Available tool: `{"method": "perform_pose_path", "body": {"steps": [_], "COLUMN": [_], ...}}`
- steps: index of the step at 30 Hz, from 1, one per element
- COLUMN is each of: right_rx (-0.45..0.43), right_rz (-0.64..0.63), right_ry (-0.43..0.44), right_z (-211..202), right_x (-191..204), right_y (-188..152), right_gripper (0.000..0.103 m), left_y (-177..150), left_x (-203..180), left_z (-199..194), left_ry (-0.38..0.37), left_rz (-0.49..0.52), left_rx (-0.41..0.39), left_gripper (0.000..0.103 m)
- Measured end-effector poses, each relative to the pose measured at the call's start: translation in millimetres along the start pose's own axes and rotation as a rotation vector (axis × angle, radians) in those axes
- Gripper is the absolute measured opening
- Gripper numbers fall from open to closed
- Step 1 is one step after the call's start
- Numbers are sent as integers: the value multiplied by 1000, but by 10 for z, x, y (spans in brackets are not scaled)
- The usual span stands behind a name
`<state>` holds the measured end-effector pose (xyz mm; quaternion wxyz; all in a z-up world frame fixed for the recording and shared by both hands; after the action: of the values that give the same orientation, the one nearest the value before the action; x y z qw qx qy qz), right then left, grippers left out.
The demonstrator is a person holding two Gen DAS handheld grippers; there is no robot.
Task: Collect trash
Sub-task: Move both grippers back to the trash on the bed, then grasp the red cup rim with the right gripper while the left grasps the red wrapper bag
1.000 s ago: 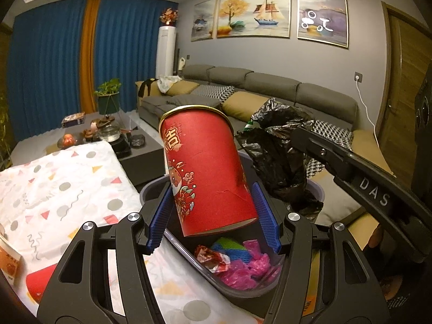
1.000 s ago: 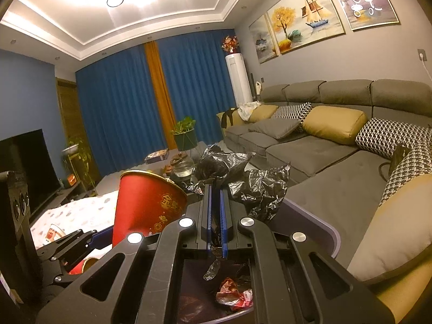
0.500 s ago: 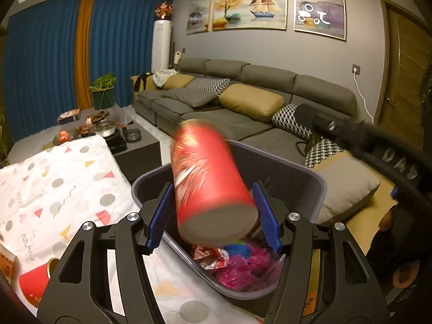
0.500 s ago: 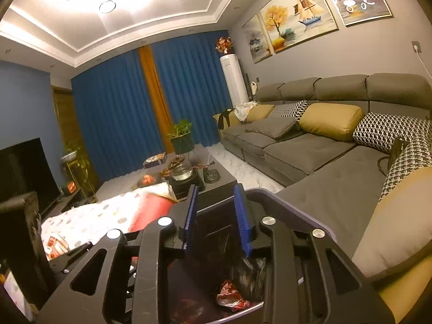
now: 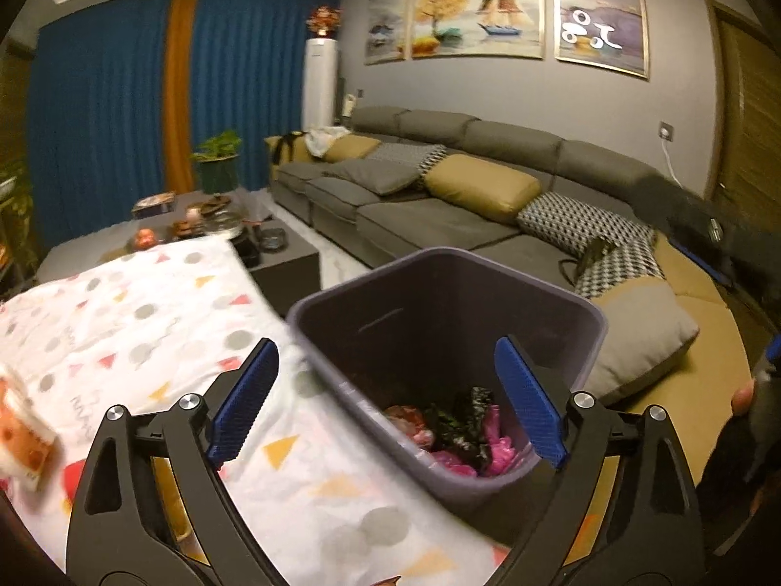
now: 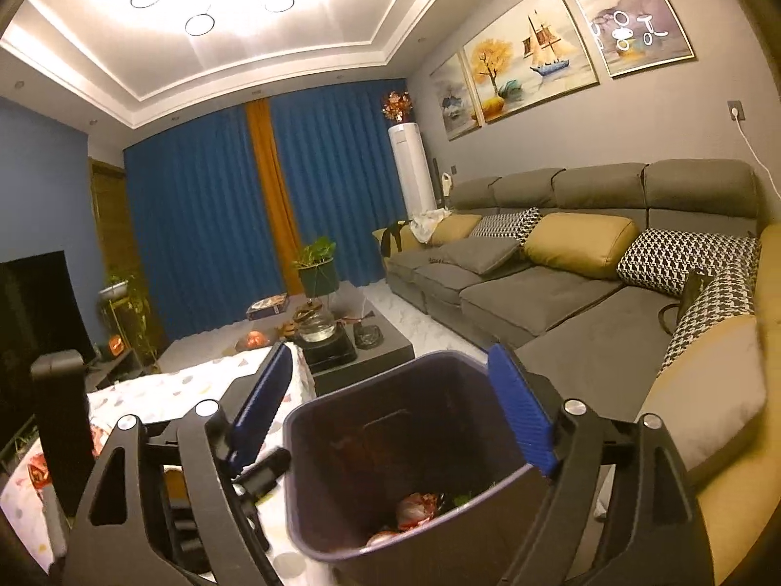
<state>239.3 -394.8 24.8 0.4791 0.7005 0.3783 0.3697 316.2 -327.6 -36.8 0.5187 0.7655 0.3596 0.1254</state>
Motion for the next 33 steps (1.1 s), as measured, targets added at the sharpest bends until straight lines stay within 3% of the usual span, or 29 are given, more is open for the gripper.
{"method": "perform_pose_path", "body": {"steps": [10,21,28,33], "right_rx": [39,120,179,233], "right_rz": [-29,-120,-187,-234], "right_ry": [58,162,209,225], "right_z": [-283,-467,-480,-420], "right_x": [307,1144,1647,1913], "right_y": [-269,-731,-1091,-1335], "right_gripper": [82,82,82,76], "left_y": [-269,-755,-1022,-1128], "left_x": [566,1278,1693,1866], "left_z": [-958,-2143,-2764,-3024], "left_ry": [228,491,613,651], "left_rz": [-111,-224,-269,-306], "left_rx": [-57,-119,-149,-165], "left_gripper": [89,89,89,89]}}
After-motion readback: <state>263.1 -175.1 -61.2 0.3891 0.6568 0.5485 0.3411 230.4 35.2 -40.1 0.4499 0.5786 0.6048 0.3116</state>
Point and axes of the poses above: each gripper's, at about its wrist camera, not at the fingertips, and z roughly the way its jaws point, x to its left, y to its top, the point moved 8 cm from there along z, roughly the way its jaws point, and after that the axes turned 15 degrees about -y, right-handed, at the moved point
